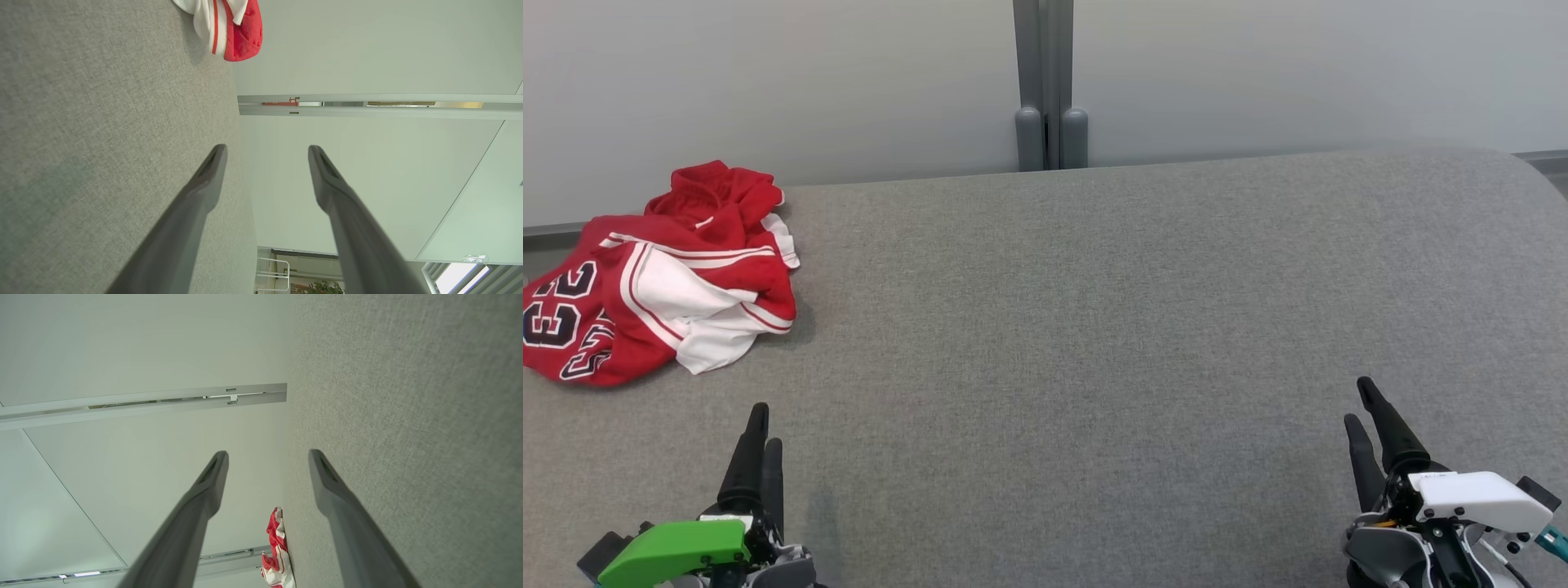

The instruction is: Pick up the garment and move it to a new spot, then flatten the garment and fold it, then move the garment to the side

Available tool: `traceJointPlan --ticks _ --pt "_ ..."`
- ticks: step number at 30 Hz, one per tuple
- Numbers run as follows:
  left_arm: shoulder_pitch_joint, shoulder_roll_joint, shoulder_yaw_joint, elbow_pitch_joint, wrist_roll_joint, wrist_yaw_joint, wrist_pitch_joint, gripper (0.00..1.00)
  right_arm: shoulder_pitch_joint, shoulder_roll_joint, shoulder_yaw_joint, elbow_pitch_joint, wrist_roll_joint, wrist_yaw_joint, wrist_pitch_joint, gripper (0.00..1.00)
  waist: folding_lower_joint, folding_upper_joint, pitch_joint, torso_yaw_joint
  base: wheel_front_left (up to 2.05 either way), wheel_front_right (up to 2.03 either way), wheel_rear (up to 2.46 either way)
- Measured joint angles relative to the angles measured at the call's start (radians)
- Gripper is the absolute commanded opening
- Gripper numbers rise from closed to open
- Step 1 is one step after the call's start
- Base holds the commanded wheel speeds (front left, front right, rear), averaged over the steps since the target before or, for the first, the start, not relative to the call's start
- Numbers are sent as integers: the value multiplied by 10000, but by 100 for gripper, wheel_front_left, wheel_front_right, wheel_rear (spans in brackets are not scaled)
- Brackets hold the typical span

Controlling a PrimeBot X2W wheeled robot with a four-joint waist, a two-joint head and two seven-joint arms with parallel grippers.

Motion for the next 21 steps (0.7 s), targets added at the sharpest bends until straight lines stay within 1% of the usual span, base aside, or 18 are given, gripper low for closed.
traceJointPlan --ticks 4,9,15,21 --pt "80 0 -178 -44 113 0 -182 100 61 -4 100 -46 -157 0 -203 100 0 0 -37 1 0 0 0" --pt "200 0 -357 -138 508 52 -435 100 224 -4 194 -96 -412 0 -437 100 0 0 -84 5 0 0 0" --pt "238 4 -546 -328 1057 251 -681 100 273 -10 297 -284 -955 0 -675 100 0 0 -129 7 0 0 0" --pt "364 6 -754 -546 1818 522 -926 100 444 -13 370 -541 -1804 0 -934 100 0 0 -168 6 0 0 0"
